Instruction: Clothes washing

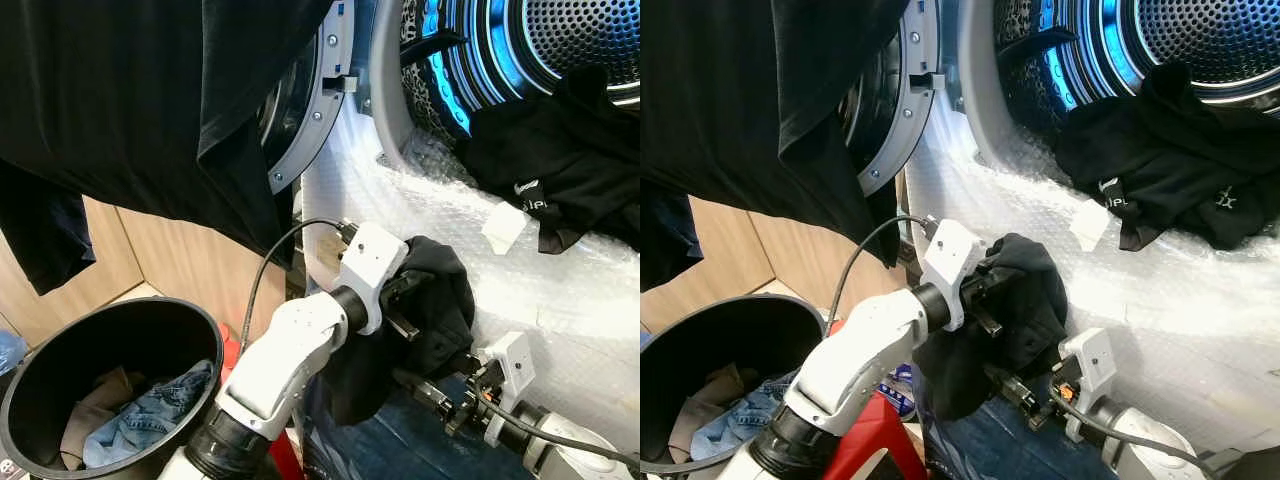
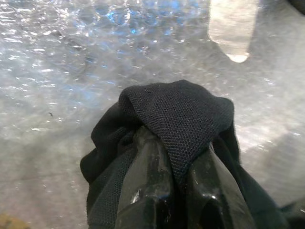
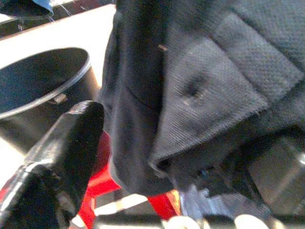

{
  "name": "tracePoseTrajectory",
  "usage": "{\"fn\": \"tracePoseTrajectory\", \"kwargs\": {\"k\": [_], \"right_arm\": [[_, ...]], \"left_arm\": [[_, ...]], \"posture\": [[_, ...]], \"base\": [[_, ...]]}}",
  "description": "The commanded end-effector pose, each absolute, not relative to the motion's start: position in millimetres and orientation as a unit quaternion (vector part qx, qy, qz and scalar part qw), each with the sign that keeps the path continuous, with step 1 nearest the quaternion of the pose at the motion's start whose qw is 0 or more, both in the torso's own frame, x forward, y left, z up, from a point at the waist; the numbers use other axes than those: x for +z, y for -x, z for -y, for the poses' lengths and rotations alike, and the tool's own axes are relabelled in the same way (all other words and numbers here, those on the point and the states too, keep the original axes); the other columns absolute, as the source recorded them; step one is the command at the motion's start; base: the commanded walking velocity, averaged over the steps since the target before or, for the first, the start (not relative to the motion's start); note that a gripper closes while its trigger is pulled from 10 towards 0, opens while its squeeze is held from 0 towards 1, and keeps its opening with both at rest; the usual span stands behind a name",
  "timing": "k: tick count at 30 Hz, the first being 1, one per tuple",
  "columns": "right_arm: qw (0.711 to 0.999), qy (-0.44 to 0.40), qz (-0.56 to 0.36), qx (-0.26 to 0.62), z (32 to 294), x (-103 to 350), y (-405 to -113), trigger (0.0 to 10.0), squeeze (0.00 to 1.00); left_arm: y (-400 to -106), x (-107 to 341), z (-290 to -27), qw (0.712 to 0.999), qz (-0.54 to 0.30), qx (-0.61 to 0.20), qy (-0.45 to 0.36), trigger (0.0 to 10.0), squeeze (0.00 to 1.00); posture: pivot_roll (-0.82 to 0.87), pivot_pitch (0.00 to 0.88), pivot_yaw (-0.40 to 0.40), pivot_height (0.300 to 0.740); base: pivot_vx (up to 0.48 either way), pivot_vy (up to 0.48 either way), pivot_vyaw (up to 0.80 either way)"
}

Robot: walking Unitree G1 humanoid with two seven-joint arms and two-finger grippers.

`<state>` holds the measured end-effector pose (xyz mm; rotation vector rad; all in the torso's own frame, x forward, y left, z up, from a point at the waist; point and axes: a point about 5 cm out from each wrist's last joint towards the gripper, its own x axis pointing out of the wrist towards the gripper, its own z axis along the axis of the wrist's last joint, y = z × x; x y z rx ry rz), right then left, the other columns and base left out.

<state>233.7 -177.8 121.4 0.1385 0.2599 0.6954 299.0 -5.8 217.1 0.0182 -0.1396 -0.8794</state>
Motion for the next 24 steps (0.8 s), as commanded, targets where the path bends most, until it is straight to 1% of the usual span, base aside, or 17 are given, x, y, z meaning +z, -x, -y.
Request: {"fn": "tracePoseTrajectory", "kwargs": {"k": [1,3,6,8,15,16,19,24], "right_arm": [[0.928,-0.090,-0.124,0.339,171,127,-230,10.0,0.00],[0.927,-0.102,-0.124,0.340,169,128,-229,10.0,0.00],[0.920,-0.092,-0.124,0.360,167,130,-224,10.0,0.00],[0.931,-0.104,-0.135,0.322,169,130,-229,10.0,0.00],[0.946,-0.137,-0.129,0.264,162,136,-235,10.0,0.00],[0.951,-0.162,-0.122,0.233,158,138,-239,10.0,0.00],[0.951,-0.190,-0.115,0.213,154,139,-241,10.0,0.00],[0.950,-0.213,-0.109,0.199,153,139,-243,10.0,0.00]], "left_arm": [[-295,231,17,0.894,0.101,-0.436,-0.012,10.0,0.00],[-295,232,19,0.893,0.104,-0.437,-0.012,10.0,0.00],[-293,232,26,0.890,0.105,-0.443,-0.015,10.0,0.00],[-292,235,33,0.890,0.111,-0.441,-0.013,10.0,0.00],[-286,242,48,0.884,0.123,-0.452,-0.002,10.0,0.00],[-282,245,53,0.880,0.125,-0.458,0.002,10.0,0.00],[-279,247,58,0.877,0.128,-0.462,0.008,10.0,0.00],[-275,248,61,0.875,0.131,-0.466,0.015,10.0,0.00]], "posture": [[-0.07,0.000,-0.010,0.740],[-0.07,0.000,-0.010,0.740],[-0.08,0.000,-0.001,0.740],[-0.08,0.000,-0.001,0.740],[-0.07,0.000,-0.002,0.740],[-0.06,0.000,-0.004,0.740],[-0.06,0.000,-0.007,0.740],[-0.05,0.000,-0.007,0.740]], "base": [[0.000,0.000,0.00],[0.000,0.000,0.00],[0.000,0.000,0.00],[0.000,0.000,0.00],[0.000,0.000,0.00],[0.000,0.000,0.00],[0.000,0.000,0.00],[0.000,0.000,0.00]]}}
